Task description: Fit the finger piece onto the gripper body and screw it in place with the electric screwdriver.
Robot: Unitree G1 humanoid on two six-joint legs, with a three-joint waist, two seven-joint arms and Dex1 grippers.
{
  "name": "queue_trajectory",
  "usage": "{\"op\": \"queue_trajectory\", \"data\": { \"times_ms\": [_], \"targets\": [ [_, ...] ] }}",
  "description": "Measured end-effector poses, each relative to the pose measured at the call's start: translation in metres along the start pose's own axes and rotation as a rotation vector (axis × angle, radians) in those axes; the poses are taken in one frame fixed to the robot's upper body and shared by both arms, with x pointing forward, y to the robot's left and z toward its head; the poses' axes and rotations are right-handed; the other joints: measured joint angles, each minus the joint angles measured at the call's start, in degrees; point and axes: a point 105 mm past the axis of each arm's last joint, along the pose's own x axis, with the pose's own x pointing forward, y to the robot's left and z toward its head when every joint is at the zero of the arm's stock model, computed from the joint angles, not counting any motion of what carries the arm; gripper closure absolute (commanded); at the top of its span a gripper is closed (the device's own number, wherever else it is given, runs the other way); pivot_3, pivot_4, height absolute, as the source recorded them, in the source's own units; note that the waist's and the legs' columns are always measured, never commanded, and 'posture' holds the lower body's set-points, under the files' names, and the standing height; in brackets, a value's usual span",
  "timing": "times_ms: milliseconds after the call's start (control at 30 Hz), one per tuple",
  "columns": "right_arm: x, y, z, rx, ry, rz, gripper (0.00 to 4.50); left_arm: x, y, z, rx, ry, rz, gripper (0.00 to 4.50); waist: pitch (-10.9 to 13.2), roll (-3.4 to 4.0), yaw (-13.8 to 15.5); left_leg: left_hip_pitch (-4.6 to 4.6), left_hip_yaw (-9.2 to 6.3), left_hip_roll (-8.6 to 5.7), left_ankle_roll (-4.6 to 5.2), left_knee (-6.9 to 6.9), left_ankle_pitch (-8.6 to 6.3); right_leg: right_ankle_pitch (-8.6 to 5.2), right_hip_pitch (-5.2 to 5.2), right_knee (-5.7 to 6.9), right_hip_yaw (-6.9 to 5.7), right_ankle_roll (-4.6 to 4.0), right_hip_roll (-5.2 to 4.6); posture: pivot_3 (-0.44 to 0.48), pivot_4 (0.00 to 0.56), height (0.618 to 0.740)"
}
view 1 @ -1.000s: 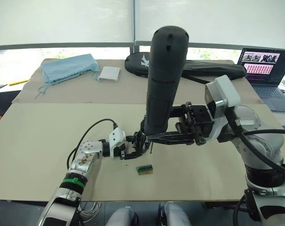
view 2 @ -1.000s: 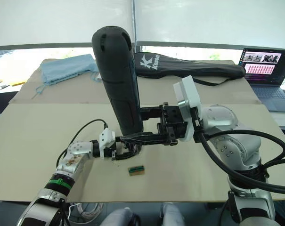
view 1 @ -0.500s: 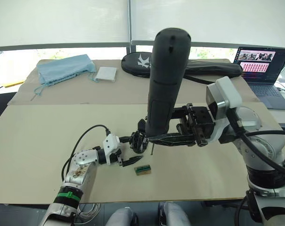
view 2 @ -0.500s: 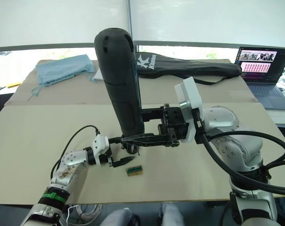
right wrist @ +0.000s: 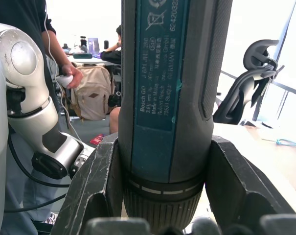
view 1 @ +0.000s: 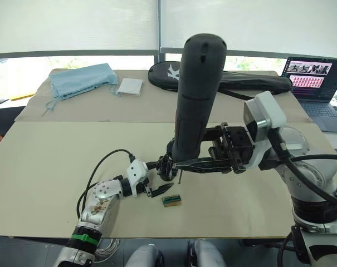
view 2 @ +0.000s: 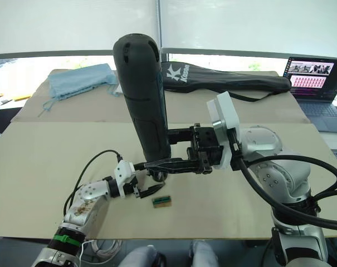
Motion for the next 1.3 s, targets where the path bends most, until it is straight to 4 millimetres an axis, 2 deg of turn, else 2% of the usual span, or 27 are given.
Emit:
{"op": "queue_trajectory", "data": {
  "times_ms": [133, 300, 333, 400, 467, 867, 1167, 1300],
  "targets": [
    [0.0, 0.0, 0.0, 0.0, -0.001, 0.0, 2.58, 0.009, -0.002, 0.002, -0.003, 0.01, -0.014, 0.05, 0.0, 0.0, 0.4, -0.02, 0.0, -0.01, 0.02, 0.01, -0.01, 0.02, 0.01, -0.05, 0.0, 0.04, 0.0, 0.0, 0.15, 0.74],
    [0.0, 0.0, 0.0, 0.001, -0.001, -0.002, 2.58, 0.011, 0.0, 0.002, 0.002, 0.021, -0.005, 0.05, 0.0, 0.0, 0.5, -0.02, 0.0, -0.01, 0.02, 0.01, -0.01, 0.03, 0.02, -0.06, 0.0, 0.05, 0.0, 0.0, 0.15, 0.74],
    [0.0, 0.0, 0.0, 0.001, -0.001, -0.003, 2.58, 0.01, 0.0, 0.001, -0.002, 0.025, -0.001, 0.55, 0.0, 0.0, 0.5, -0.02, 0.0, 0.0, 0.02, 0.02, -0.01, 0.03, 0.02, -0.06, 0.0, 0.05, 0.0, 0.0, 0.15, 0.74],
    [0.0, 0.0, 0.0, 0.001, -0.001, -0.003, 2.58, 0.01, 0.002, 0.001, -0.007, 0.028, 0.008, 1.24, 0.0, 0.0, 0.5, -0.02, 0.0, 0.0, 0.02, 0.02, -0.01, 0.03, 0.03, -0.06, 0.0, 0.05, 0.0, 0.0, 0.15, 0.74],
    [0.0, 0.0, 0.0, 0.001, -0.001, -0.003, 2.58, 0.009, 0.005, 0.001, -0.009, 0.029, 0.022, 2.2, 0.0, 0.0, 0.4, -0.01, 0.0, 0.0, 0.03, 0.01, -0.01, 0.03, 0.03, -0.06, 0.0, 0.05, 0.0, 0.0, 0.15, 0.74],
    [0.001, -0.001, 0.002, 0.002, -0.013, 0.002, 2.58, 0.001, 0.009, 0.0, -0.011, 0.032, 0.011, 2.19, 0.0, 0.0, -0.4, -0.01, 0.0, 0.02, 0.02, 0.0, -0.01, 0.03, 0.0, -0.04, 0.0, 0.04, 0.02, 0.0, 0.15, 0.74],
    [0.023, -0.017, 0.027, -0.008, -0.079, 0.021, 2.58, 0.002, 0.01, -0.002, 0.0, 0.023, -0.004, 2.19, 0.0, 0.05, -0.8, 0.01, 0.0, 0.01, 0.02, 0.01, -0.01, 0.05, 0.0, 0.04, 0.0, 0.02, 0.01, 0.0, 0.15, 0.74],
    [0.032, -0.024, 0.017, 0.03, -0.038, 0.021, 2.58, 0.002, 0.009, -0.002, 0.006, 0.017, -0.007, 2.19, -0.1, 0.08, -0.8, 0.02, 0.0, 0.0, 0.02, 0.02, -0.01, 0.05, 0.0, 0.05, -0.01, 0.02, 0.01, 0.0, 0.15, 0.74]
  ]
}}
